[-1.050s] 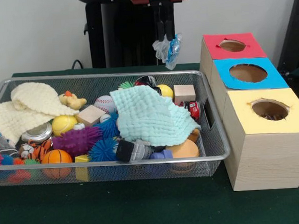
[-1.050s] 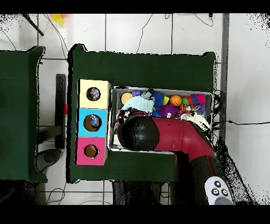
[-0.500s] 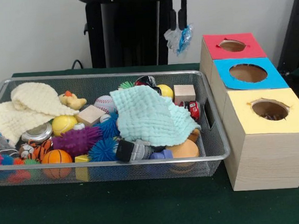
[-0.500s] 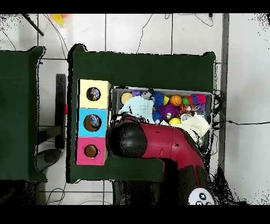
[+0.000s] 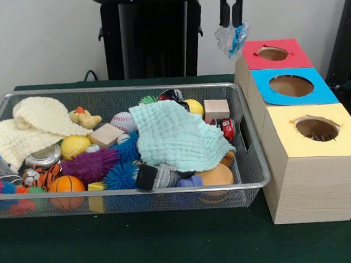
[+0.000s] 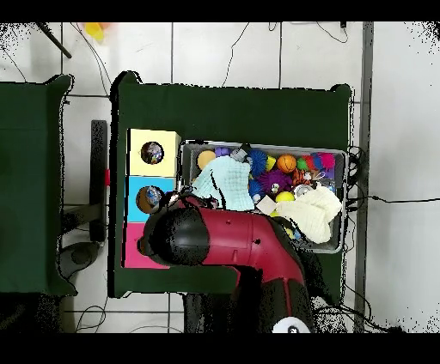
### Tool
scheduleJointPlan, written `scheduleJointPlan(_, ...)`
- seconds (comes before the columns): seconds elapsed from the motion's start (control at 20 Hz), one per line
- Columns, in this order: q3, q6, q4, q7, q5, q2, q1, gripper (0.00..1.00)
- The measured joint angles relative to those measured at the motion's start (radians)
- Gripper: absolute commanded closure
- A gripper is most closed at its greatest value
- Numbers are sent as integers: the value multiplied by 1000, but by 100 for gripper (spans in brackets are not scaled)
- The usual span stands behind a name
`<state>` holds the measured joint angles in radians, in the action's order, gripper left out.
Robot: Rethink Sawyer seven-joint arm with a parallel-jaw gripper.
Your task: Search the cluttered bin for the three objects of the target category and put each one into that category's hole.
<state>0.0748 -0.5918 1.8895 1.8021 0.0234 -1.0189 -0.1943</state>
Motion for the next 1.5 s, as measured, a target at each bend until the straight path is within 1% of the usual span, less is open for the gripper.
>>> scheduleJointPlan(0.05, -6, 0, 0, 6, -3, 0, 8, 100)
scheduleJointPlan(0.1, -25, 0, 0, 26, -13, 1, 34, 100)
scheduleJointPlan(0.3, -50, 0, 0, 51, -25, 6, 69, 100)
scheduleJointPlan(0.35, -66, 0, 0, 70, -31, 12, 92, 100)
scheduleJointPlan(0.55, -92, 0, 0, 94, -39, 21, 127, 100)
scheduleJointPlan(0.6, -106, 0, -1, 110, -47, 28, 146, 100)
scheduleJointPlan(0.8, -125, 0, -2, 128, -57, 38, 170, 100)
scheduleJointPlan(0.85, -140, 0, -4, 141, -65, 45, 190, 100)
scheduleJointPlan(1.5, -220, 0, -50, 215, -107, 109, 306, 100)
